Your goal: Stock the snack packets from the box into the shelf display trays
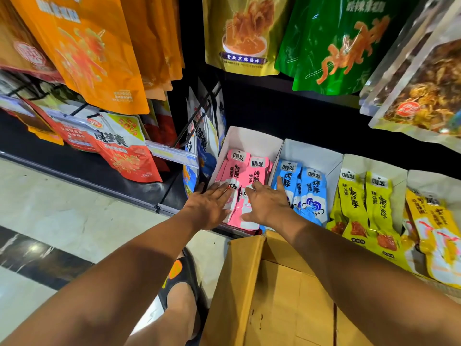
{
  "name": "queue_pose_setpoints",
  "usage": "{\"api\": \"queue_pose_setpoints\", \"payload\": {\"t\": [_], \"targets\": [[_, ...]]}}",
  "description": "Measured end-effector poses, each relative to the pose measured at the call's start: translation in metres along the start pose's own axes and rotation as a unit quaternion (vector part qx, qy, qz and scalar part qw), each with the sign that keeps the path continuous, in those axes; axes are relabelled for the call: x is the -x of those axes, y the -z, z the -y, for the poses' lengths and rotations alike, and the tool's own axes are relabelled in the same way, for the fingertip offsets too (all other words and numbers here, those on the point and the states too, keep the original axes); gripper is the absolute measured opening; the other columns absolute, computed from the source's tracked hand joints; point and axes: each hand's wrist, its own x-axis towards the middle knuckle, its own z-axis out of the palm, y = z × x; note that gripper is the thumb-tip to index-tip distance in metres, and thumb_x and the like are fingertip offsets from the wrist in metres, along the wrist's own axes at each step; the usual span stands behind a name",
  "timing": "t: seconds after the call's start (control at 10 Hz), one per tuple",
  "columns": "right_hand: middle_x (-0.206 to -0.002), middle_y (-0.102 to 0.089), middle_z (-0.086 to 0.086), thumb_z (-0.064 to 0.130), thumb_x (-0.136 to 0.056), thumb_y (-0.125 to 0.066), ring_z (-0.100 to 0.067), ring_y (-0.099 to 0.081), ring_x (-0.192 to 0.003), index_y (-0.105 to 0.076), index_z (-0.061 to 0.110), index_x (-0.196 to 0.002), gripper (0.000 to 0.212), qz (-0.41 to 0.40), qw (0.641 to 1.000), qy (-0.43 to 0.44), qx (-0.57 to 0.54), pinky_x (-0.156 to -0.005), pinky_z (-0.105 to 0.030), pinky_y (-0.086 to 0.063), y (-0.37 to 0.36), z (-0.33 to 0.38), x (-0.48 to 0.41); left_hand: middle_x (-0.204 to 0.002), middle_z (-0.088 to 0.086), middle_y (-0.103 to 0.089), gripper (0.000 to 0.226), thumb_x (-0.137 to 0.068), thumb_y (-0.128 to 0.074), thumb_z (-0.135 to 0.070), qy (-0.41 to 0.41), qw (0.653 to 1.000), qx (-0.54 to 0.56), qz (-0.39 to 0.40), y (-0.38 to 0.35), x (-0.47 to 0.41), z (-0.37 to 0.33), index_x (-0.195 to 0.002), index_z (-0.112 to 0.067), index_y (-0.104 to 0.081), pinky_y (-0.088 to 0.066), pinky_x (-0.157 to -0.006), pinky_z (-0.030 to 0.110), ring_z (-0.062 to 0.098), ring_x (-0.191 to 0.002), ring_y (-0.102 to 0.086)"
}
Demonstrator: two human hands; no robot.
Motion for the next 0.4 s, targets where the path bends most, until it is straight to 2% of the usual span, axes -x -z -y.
{"api": "queue_pose_setpoints", "payload": {"t": [0.1, 0.2, 0.4], "targets": [[-0.157, -0.031, -0.003, 0.076, -0.082, -0.051, -0.027, -0.037, -0.143, -0.028, 0.027, -0.155, 0.091, -0.007, 0.999, -0.007, -0.030, -0.118, -0.067, 0.001, -0.004, 0.004, -0.002, -0.171, -0.005, 0.016, 0.069, -0.107, -0.015, -0.054, 0.002, 1.000, 0.017, 0.007, 0.002, 0.000, -0.001, -0.163, -0.025, 0.011, -0.005, -0.127, 0.053, 0.017, -0.158, 0.011], [-0.159, -0.028, -0.003, 0.073, -0.084, -0.052, -0.027, -0.029, -0.147, -0.029, 0.027, -0.155, 0.087, -0.022, 0.997, -0.007, -0.073, -0.120, -0.063, 0.001, -0.007, 0.004, 0.000, -0.172, -0.005, 0.012, 0.069, -0.107, -0.018, -0.052, 0.008, 1.000, 0.025, 0.013, 0.007, 0.002, -0.001, -0.164, -0.023, 0.008, -0.010, -0.127, 0.052, 0.018, -0.159, 0.008], [-0.156, -0.037, 0.001, 0.057, -0.092, -0.055, -0.022, -0.027, -0.146, -0.044, 0.030, -0.147, 0.063, -0.105, 0.981, -0.002, -0.161, -0.123, -0.054, -0.008, -0.003, -0.008, 0.024, -0.173, 0.000, 0.001, 0.068, -0.108, -0.025, -0.049, 0.008, 0.999, 0.041, -0.007, 0.029, 0.019, -0.014, -0.165, -0.019, -0.001, -0.011, -0.127, 0.051, 0.022, -0.159, 0.001]]}}
